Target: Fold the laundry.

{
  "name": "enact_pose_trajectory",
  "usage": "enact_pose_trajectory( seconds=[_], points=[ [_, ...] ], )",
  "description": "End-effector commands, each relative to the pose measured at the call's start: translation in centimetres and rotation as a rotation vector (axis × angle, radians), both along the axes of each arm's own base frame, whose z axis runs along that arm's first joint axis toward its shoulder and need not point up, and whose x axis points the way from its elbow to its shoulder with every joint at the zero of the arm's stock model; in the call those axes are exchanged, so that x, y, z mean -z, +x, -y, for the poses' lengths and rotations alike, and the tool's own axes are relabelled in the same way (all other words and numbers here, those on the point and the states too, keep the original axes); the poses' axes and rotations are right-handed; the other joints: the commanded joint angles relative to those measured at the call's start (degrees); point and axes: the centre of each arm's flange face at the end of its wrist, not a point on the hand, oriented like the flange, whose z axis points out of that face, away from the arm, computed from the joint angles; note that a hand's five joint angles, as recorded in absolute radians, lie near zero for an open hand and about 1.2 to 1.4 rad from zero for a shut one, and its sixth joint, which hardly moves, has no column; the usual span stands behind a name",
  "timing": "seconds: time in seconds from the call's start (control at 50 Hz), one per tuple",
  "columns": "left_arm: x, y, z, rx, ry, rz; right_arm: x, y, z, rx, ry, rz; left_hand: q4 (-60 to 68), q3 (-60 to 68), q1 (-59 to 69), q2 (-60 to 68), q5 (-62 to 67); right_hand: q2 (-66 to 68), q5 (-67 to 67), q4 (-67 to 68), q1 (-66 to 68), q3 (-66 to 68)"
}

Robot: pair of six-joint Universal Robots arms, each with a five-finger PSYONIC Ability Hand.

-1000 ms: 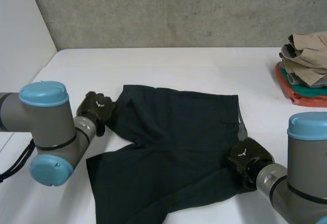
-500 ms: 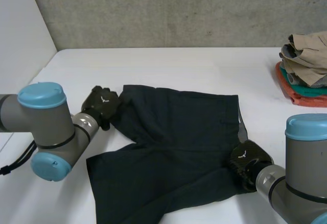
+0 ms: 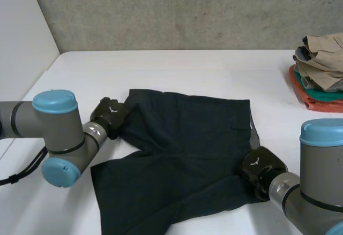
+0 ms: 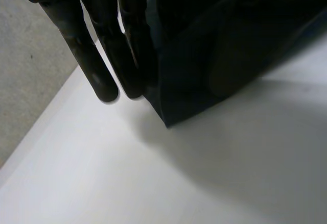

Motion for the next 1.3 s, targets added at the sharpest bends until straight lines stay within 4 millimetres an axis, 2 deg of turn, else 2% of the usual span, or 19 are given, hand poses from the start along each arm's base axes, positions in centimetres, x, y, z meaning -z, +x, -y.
enact_pose_trajectory(
  seconds=[0.02, 0.12, 0.2, 0.4, 0.54, 0.66, 0.68, 0.7, 0.72, 0.76, 0.82, 0.84, 0.86, 0.92, 1.0, 1.04, 1.06, 1.14, 1.3],
  points=[
    [-0.5, 0.7, 0.1, -0.038, 0.015, 0.008, 0.0, 0.0, 0.1, 0.002, -0.001, 0.0, 24.7, 23.8, 22.0, 23.6, 25.2, 12.9, 11.0, 11.2, 17.3, 11.1],
    [-1.3, 1.7, -0.3, -0.1, 0.005, 0.023, -0.1, 0.0, 0.1, 0.002, -0.004, 0.002, 24.7, 23.8, 22.0, 23.6, 25.2, 12.9, 11.0, 11.2, 17.3, 11.1],
    [-1.0, 2.3, -1.0, -0.137, 0.02, 0.048, -0.1, 0.0, 0.1, 0.003, -0.003, 0.002, 24.7, 23.8, 22.0, 23.6, 25.2, 12.9, 11.0, 11.2, 17.3, 11.1],
    [-1.1, 2.3, -1.7, -0.19, 0.012, 0.079, -0.1, 0.0, 0.1, 0.007, -0.003, 0.0, 24.7, 23.8, 22.0, 23.6, 25.2, 12.9, 11.0, 11.2, 17.3, 11.1],
    [-2.9, 2.5, -1.6, -0.221, -0.035, 0.065, -0.1, 0.0, 0.1, 0.008, -0.004, 0.001, 24.7, 23.8, 22.0, 23.6, 25.2, 12.9, 11.0, 11.2, 17.3, 11.1],
    [-3.3, 3.0, -2.6, -0.22, -0.029, 0.07, 0.0, -0.1, 0.1, 0.009, -0.003, 0.0, 24.3, 23.4, 21.5, 23.2, 24.7, 12.9, 11.0, 11.2, 17.3, 11.1],
    [-3.4, 3.0, -2.8, -0.217, -0.028, 0.07, -0.1, -0.1, 0.1, 0.01, -0.004, 0.001, 18.9, 18.0, 16.2, 17.8, 19.3, 12.9, 11.0, 11.2, 17.3, 11.1],
    [-3.8, 3.0, -3.2, -0.209, -0.03, 0.063, -0.1, 0.0, 0.1, 0.01, -0.003, 0.006, -1.6, -2.5, -4.3, -2.7, -1.2, 12.9, 11.0, 11.2, 17.3, 11.1],
    [-4.0, 3.0, -3.4, -0.206, -0.032, 0.061, -0.2, 0.0, 0.1, 0.012, -0.005, 0.012, -16.0, -16.9, -18.7, -17.1, -15.6, 12.9, 11.0, 11.2, 17.3, 11.1],
    [-4.6, 3.2, -3.9, -0.207, -0.042, 0.056, -0.4, 0.2, 0.3, 0.032, 0.0, 0.04, -33.9, -34.8, -36.6, -35.0, -33.5, 12.9, 11.0, 11.2, 17.3, 11.1],
    [-6.2, 3.3, -4.9, -0.202, -0.072, 0.036, -0.8, 0.3, 0.7, 0.064, 0.002, 0.085, -34.6, -35.5, -37.3, -35.7, -34.2, 12.9, 11.0, 11.2, 17.3, 11.1],
    [-7.4, 3.1, -5.9, -0.187, -0.089, 0.012, -1.0, 0.4, 0.8, 0.072, -0.001, 0.094, -34.0, -34.9, -36.7, -35.0, -33.5, 12.9, 11.0, 11.2, 17.3, 11.1],
    [-7.7, 3.0, -6.4, -0.178, -0.091, 0.003, -1.1, 0.5, 0.9, 0.079, 0.001, 0.104, -33.1, -34.0, -35.8, -34.2, -32.7, 12.9, 11.0, 11.2, 17.3, 11.1],
    [-9.1, 3.0, -9.1, -0.16, -0.044, -0.059, -1.5, 0.7, 1.3, 0.103, 0.002, 0.144, -29.9, -30.8, -32.6, -31.0, -29.5, 12.9, 11.0, 11.2, 17.3, 11.1],
    [-10.1, 2.9, -13.9, -0.129, 0.145, -0.186, -2.0, 0.9, 1.9, 0.148, 0.012, 0.221, -30.4, -31.3, -33.1, -31.5, -30.0, 12.9, 11.0, 11.2, 17.3, 11.1],
    [-10.3, 2.9, -15.3, -0.12, 0.219, -0.226, -2.1, 1.0, 2.1, 0.168, 0.014, 0.253, -30.7, -31.7, -33.5, -31.8, -30.3, 12.9, 11.0, 11.2, 17.3, 11.1],
    [-10.2, 3.0, -16.6, -0.12, 0.302, -0.261, -2.2, 1.0, 2.3, 0.187, 0.018, 0.279, -30.6, -31.5, -33.3, -31.7, -30.2, 12.9, 11.0, 11.2, 17.3, 11.1],
    [-9.6, 3.6, -19.3, -0.147, 0.48, -0.307, -2.3, 1.0, 2.4, 0.212, 0.025, 0.308, -30.4, -31.3, -33.1, -31.5, -30.0, 12.9, 11.0, 11.2, 17.3, 11.1],
    [-8.7, 3.5, -21.6, -0.132, 0.546, -0.292, -2.1, 1.0, 2.5, 0.217, 0.016, 0.314, -30.1, -31.0, -32.8, -31.2, -29.7, 12.9, 11.0, 11.2, 17.3, 11.1]
  ],
)
